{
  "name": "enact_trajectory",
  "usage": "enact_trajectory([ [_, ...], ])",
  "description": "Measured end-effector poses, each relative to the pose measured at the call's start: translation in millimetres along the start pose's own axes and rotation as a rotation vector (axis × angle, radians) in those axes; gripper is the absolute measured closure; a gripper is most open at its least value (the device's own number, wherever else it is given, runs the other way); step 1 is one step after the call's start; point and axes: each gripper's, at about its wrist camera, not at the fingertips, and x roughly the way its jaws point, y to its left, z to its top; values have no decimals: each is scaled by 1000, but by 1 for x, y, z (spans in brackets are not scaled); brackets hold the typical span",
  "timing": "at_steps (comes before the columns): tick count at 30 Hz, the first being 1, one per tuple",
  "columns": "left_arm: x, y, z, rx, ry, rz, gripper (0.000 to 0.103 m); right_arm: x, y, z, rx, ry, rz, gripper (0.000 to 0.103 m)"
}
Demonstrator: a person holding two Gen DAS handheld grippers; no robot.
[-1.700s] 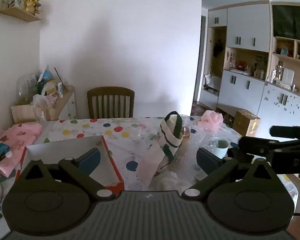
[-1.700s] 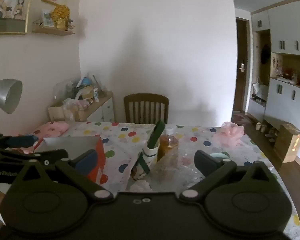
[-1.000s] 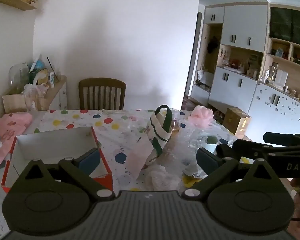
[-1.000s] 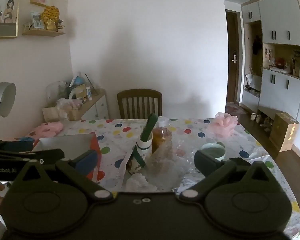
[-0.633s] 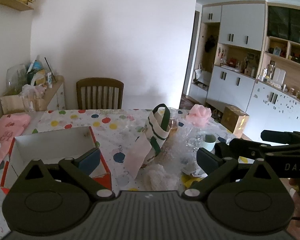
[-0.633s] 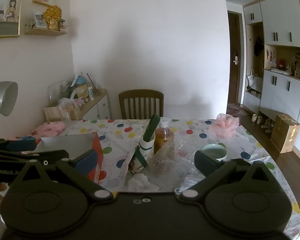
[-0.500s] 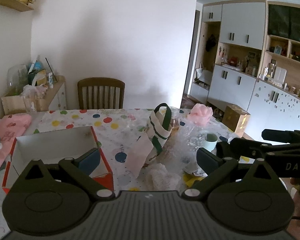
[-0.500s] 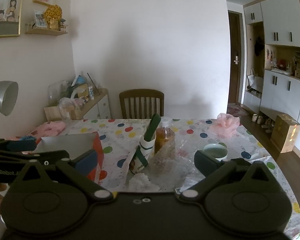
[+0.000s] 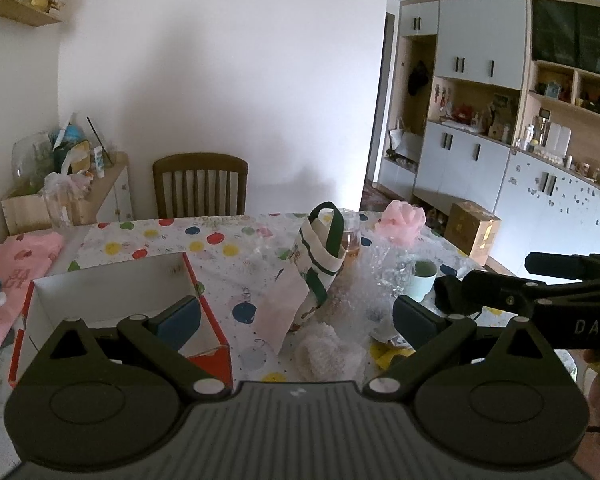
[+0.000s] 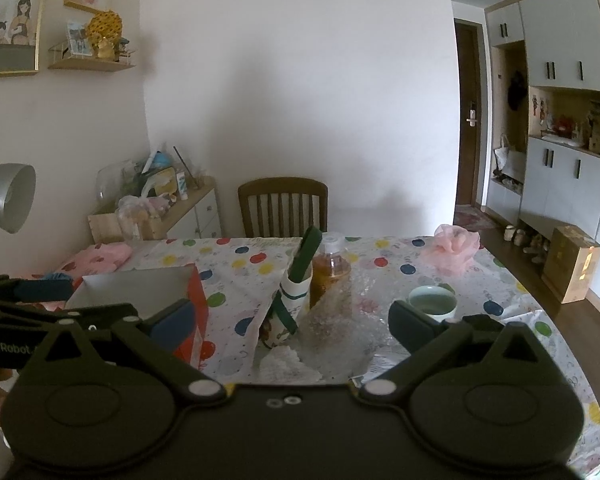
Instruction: Organize soft objects
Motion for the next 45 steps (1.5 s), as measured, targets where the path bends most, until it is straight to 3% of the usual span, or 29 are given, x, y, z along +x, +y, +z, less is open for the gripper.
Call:
enact_trajectory([
  [45,18,3,-1,-32,87,6,0,10,-9,-6,32,45,-34,4],
])
